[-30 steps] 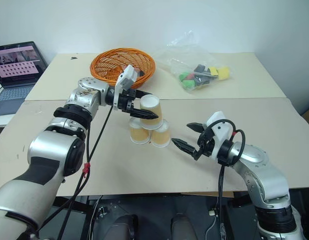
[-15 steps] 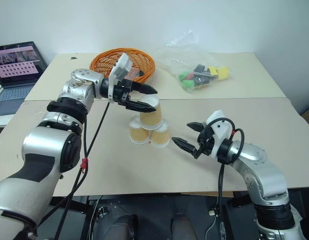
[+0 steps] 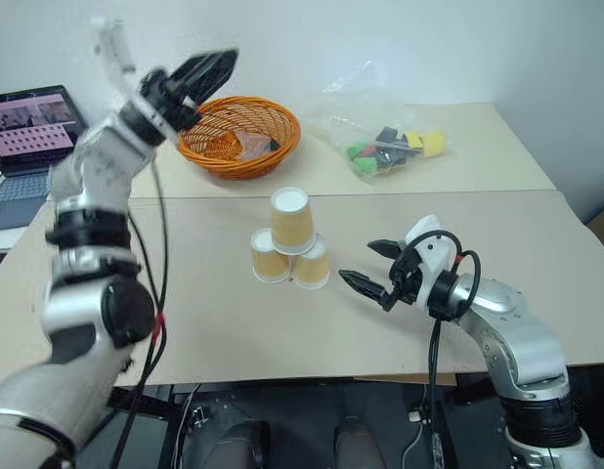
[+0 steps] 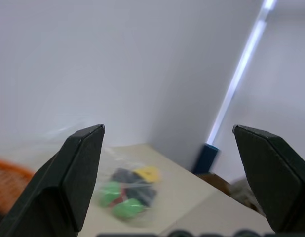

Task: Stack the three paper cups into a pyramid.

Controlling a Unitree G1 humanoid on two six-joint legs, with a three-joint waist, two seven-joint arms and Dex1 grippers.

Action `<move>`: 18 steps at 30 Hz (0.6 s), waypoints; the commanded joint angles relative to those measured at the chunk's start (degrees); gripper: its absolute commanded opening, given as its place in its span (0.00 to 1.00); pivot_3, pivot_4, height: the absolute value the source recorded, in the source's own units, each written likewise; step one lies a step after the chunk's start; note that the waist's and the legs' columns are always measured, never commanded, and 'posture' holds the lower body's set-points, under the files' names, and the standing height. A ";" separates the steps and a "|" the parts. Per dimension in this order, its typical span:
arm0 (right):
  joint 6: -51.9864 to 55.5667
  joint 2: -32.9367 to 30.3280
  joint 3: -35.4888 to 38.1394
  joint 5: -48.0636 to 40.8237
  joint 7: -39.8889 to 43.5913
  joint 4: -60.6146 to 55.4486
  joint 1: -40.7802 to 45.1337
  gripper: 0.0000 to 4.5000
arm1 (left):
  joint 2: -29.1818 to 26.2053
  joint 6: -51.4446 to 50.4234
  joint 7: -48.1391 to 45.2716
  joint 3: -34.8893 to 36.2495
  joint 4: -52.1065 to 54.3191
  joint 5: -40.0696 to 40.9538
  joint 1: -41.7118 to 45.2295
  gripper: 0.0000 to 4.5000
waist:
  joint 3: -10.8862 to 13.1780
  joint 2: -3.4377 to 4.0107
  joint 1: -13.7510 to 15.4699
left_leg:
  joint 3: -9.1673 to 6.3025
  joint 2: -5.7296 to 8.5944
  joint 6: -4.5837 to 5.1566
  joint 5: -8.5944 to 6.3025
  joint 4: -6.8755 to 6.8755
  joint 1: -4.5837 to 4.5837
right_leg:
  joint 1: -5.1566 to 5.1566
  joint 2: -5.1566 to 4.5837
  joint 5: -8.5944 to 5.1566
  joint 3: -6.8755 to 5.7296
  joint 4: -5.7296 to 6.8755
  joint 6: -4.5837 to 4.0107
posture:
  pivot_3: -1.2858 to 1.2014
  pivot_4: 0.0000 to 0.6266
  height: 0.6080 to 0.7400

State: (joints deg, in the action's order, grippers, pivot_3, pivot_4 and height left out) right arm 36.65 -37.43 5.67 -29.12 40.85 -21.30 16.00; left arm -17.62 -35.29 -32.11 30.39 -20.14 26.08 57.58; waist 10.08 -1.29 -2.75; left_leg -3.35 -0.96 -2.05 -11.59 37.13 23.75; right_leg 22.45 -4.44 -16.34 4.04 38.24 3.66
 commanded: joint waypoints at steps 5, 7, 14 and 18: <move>-3.62 1.63 1.96 11.30 -13.69 16.36 10.16 1.00 | -3.41 2.45 21.62 4.46 18.31 -6.44 -18.62 0.98 | -0.04 -0.10 0.73 | 0.01 0.03 -0.01 0.01 -0.05 0.00 | 0.01 -0.01 0.02 -0.04 -0.06 -0.03 | 0.52 0.24 1.00; -5.20 3.19 0.30 15.78 -18.35 21.80 12.19 1.00 | -4.03 6.48 24.92 5.02 18.10 -9.48 -23.32 0.98 | -0.07 -0.12 0.89 | 0.03 0.05 -0.02 0.00 -0.07 -0.01 | -0.02 -0.05 0.02 -0.03 -0.15 -0.03 | 0.52 0.24 1.00; -12.23 11.12 0.15 20.70 -26.34 28.76 14.49 1.00 | -0.53 15.15 32.64 4.87 16.92 -12.10 -31.92 0.98 | -0.14 -0.21 1.61 | 0.10 0.09 -0.03 0.01 -0.09 0.02 | 0.01 -0.11 0.03 -0.01 -0.17 -0.05 | 0.52 0.24 1.00; -15.33 15.09 -1.85 23.22 -28.50 31.73 12.34 1.00 | 1.29 19.06 34.15 3.75 16.97 -12.37 -34.75 0.98 | -0.18 -0.28 1.79 | 0.10 0.10 -0.04 0.01 -0.09 0.03 | -0.01 -0.12 0.04 -0.03 -0.16 -0.06 | 0.52 0.24 1.00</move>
State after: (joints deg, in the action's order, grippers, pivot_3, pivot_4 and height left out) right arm 23.93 -23.28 4.26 -7.09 13.41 10.35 28.84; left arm -16.19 -19.14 1.37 34.53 -4.55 13.83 23.07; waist 9.89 -1.58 -0.96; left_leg -3.25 -0.86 -2.09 -11.58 37.02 23.77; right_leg 22.45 -4.56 -16.30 4.01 38.06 3.60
